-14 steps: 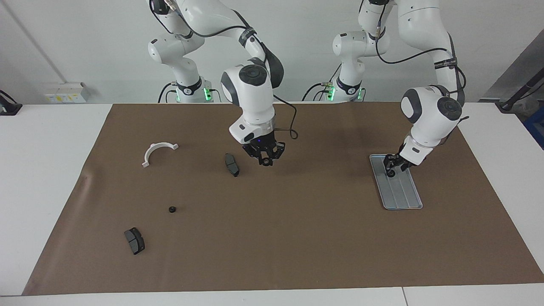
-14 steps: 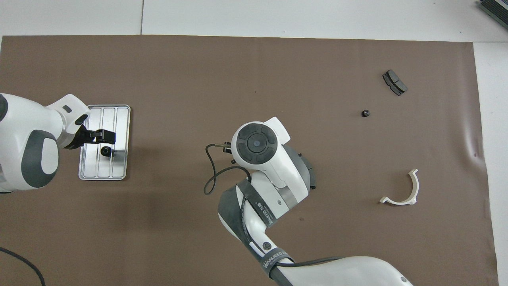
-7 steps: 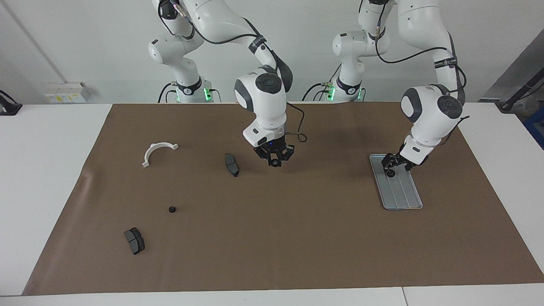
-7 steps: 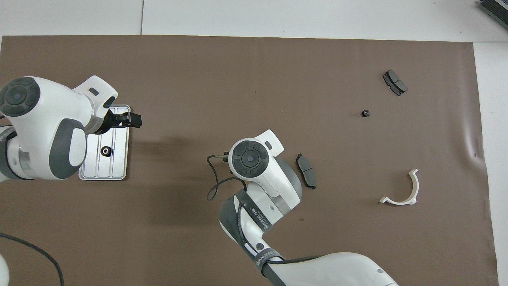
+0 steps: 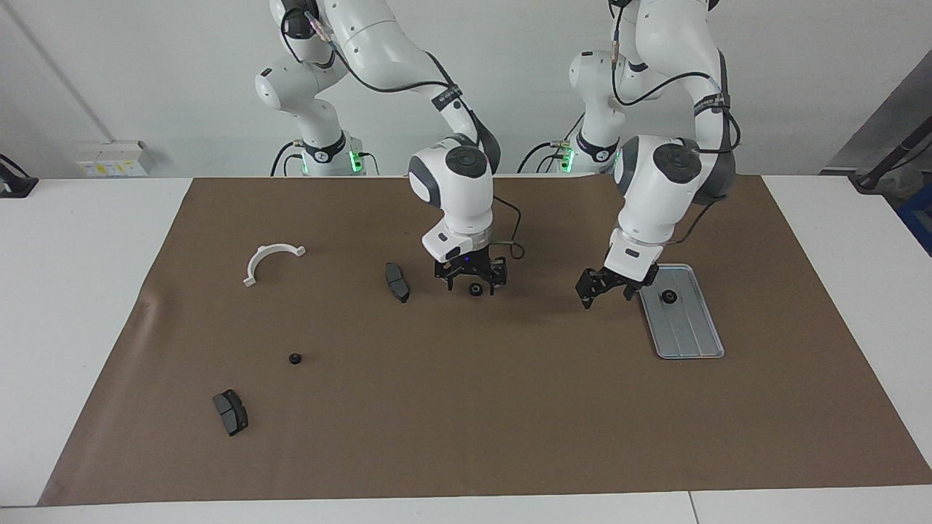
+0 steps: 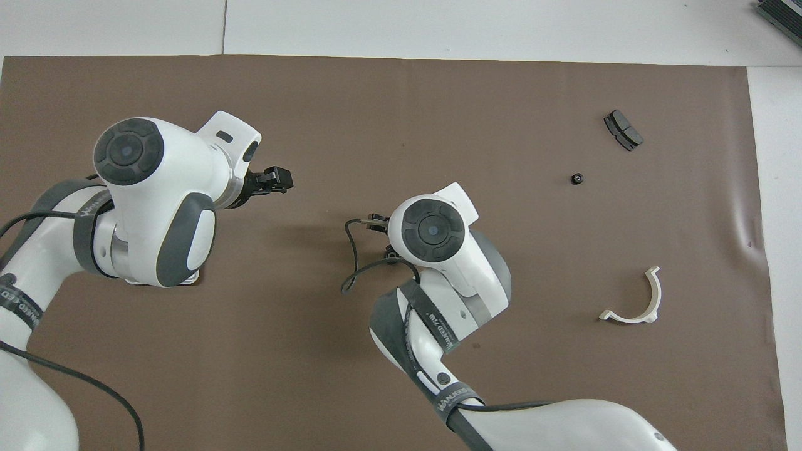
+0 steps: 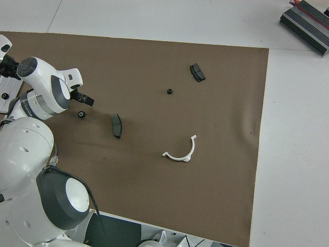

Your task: Pick bearing gear from pile to tray

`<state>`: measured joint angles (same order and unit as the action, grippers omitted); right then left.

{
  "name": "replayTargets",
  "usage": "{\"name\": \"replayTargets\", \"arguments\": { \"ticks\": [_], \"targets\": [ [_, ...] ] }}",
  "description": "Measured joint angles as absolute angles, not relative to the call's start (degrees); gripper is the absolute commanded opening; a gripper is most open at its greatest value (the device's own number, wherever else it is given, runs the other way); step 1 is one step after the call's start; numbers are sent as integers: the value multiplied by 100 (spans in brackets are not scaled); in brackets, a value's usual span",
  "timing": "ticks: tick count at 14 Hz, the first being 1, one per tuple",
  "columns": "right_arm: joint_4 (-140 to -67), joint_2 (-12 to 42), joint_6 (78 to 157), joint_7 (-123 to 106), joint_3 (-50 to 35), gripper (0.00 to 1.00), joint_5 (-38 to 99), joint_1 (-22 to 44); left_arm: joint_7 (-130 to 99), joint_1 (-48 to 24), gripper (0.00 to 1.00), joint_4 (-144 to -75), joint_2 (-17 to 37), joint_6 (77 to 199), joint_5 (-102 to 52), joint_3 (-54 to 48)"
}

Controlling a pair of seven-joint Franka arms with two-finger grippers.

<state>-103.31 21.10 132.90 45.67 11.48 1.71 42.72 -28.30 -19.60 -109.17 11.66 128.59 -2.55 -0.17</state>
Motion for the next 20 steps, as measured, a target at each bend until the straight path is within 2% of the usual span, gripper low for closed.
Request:
{"name": "replayTargets", "arguments": {
  "ticks": [4, 9, 14, 18, 20],
  "targets": [
    [-10331, 1623, 12913, 3175, 1163, 100, 103, 3250, -3252, -2586, 91, -10665, 1279, 12682, -261, -20],
    [-10333, 1630, 12832, 969, 1155, 100, 253, 2053, -3933, -3466, 88, -10193, 2003, 12619, -261, -18],
    [-10159, 2106, 12840, -288, 1142, 100, 616, 1408, -4034, -3823, 83, -10143, 2360, 12726, -261, -17],
    [-9845, 2766, 13005, -660, 1130, 100, 638, 1229, -4097, -3998, 79, -10383, 2449, 12970, -261, -17],
    [-9794, 2918, 13100, -804, 1125, 100, 652, 1225, -4168, -4077, 75, -10545, 2449, 13169, -261, -20]
  ]
}}
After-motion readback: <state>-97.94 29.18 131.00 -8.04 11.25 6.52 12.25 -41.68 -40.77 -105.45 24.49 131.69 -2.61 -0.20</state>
